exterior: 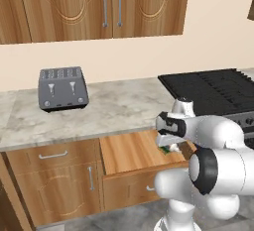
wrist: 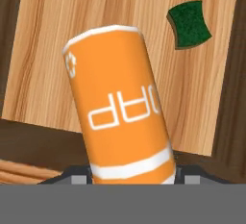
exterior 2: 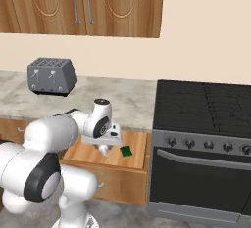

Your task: Restock the sink supplies by placing the sponge and soap dispenser on the counter and next to the sink. Make sure the soap dispenser is upright.

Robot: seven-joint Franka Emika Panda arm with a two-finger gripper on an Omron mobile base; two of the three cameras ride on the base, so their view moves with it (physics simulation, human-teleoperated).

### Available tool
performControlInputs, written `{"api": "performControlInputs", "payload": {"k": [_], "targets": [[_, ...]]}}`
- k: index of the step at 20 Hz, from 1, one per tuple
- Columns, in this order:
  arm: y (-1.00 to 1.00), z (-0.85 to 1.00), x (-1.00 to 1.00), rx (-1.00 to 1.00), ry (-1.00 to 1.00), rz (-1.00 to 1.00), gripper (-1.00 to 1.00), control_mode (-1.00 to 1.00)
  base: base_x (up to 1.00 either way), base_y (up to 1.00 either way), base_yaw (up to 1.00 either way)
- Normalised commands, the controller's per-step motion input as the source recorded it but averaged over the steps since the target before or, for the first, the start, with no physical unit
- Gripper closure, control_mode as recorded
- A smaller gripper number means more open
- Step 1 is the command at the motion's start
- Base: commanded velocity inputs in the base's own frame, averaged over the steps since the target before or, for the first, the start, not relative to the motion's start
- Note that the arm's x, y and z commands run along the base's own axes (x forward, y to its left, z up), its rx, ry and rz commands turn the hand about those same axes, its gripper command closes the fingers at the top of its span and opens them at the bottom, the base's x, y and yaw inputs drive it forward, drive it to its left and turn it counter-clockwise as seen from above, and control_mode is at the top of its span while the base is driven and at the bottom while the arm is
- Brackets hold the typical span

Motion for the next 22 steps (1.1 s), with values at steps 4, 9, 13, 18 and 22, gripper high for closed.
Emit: {"api": "performControlInputs", "payload": {"k": [4, 9, 13, 18, 22], "targets": [[0.0, 0.96, -0.43, 0.0, 0.02, 0.0, 1.0, -1.0, 0.0, 0.0, 0.0], [0.0, 0.96, -0.28, 0.0, -0.01, 0.0, 1.0, -1.0, 0.0, 0.0, 0.0], [0.03, 0.54, -0.17, -0.02, -0.01, 0.0, 1.0, -1.0, 0.0, 0.0, 0.0], [0.05, 0.0, 0.0, 0.0, 0.0, 0.0, 1.0, -1.0, 0.0, 0.0, 0.0], [0.0, 0.0, 0.0, 0.0, 0.0, 0.0, 1.0, 1.0, -0.58, -0.46, 0.2]]}}
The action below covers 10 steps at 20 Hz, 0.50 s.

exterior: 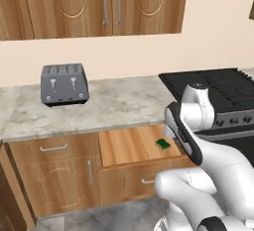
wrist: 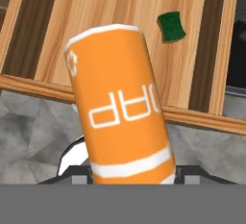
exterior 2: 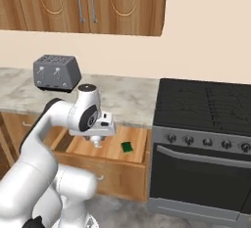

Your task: Restock the sink supplies by placing the sponge and soap dispenser on the counter and next to the sink. Make sure the soap dispenser is upright.

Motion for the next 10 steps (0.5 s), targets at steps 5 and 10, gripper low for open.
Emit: {"api": "performControlInputs", "payload": {"k": [5, 10], "targets": [[0.0, 0.0, 0.0, 0.0, 0.0, 0.0, 1.0, 1.0, -0.69, -0.52, 0.33], [0.0, 0.0, 0.0, 0.0, 0.0, 0.0, 1.0, 1.0, -0.5, -0.04, 0.63]]}}
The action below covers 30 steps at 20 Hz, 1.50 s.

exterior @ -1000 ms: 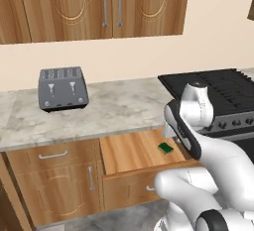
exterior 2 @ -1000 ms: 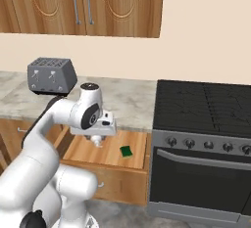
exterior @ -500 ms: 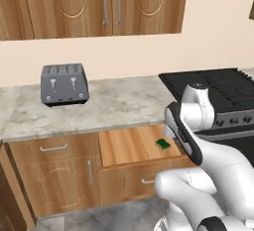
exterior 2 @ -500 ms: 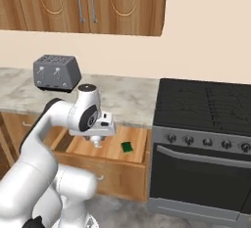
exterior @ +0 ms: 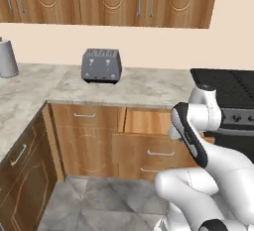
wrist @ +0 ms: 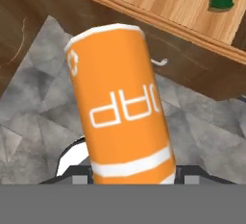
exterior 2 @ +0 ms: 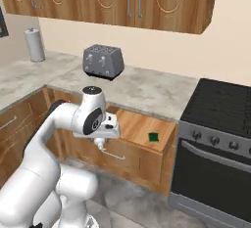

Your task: Restock the sink supplies by placing the sponge and soap dispenser on the counter and next to the sink. Make sure the soap dispenser is upright.

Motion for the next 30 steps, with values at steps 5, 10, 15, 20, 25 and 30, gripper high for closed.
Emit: {"api": "performControlInputs", "payload": {"k": [5, 10, 15, 20, 25, 30], "targets": [[0.0, 0.0, 0.0, 0.0, 0.0, 0.0, 1.0, 1.0, -0.27, 0.04, 0.7], [0.0, 0.0, 0.0, 0.0, 0.0, 0.0, 1.0, 1.0, -0.11, 0.11, 0.72], [0.0, 0.0, 0.0, 0.0, 0.0, 0.0, 1.0, 1.0, 0.15, 0.2, 0.75], [0.0, 0.0, 0.0, 0.0, 0.0, 0.0, 1.0, 1.0, 0.81, 0.06, 0.65], [0.0, 0.0, 0.0, 0.0, 0.0, 0.0, 1.0, 1.0, 1.0, -0.1, 0.46], [0.0, 0.0, 0.0, 0.0, 0.0, 0.0, 1.0, 1.0, 0.74, -0.18, 0.36]]}}
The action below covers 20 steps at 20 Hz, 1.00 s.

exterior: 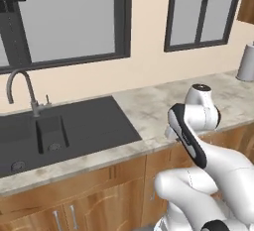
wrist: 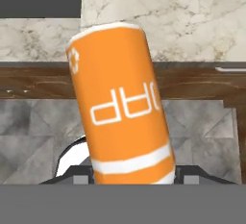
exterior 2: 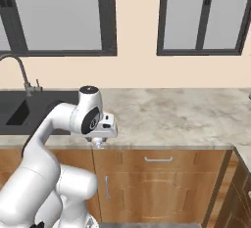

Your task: Restock the sink supplies by placing the sponge and soap dispenser on the counter and next to the sink. Make sure the soap dispenser is upright.

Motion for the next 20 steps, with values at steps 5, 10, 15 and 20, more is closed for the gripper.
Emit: {"api": "performControlInputs", "payload": {"k": [5, 10, 15, 20], "targets": [[0.0, 0.0, 0.0, 0.0, 0.0, 0.0, 1.0, 1.0, 0.41, -0.28, 0.33], [-0.25, 0.11, 0.47, -0.12, 0.12, 0.26, 1.0, -1.0, 0.0, 0.0, 0.0], [0.0, 0.02, 0.88, -0.35, 0.22, 0.36, 1.0, -1.0, 0.0, 0.0, 0.0], [0.0, 0.02, 0.95, -0.33, 0.09, 0.41, 1.0, -1.0, 0.0, 0.0, 0.0]]}}
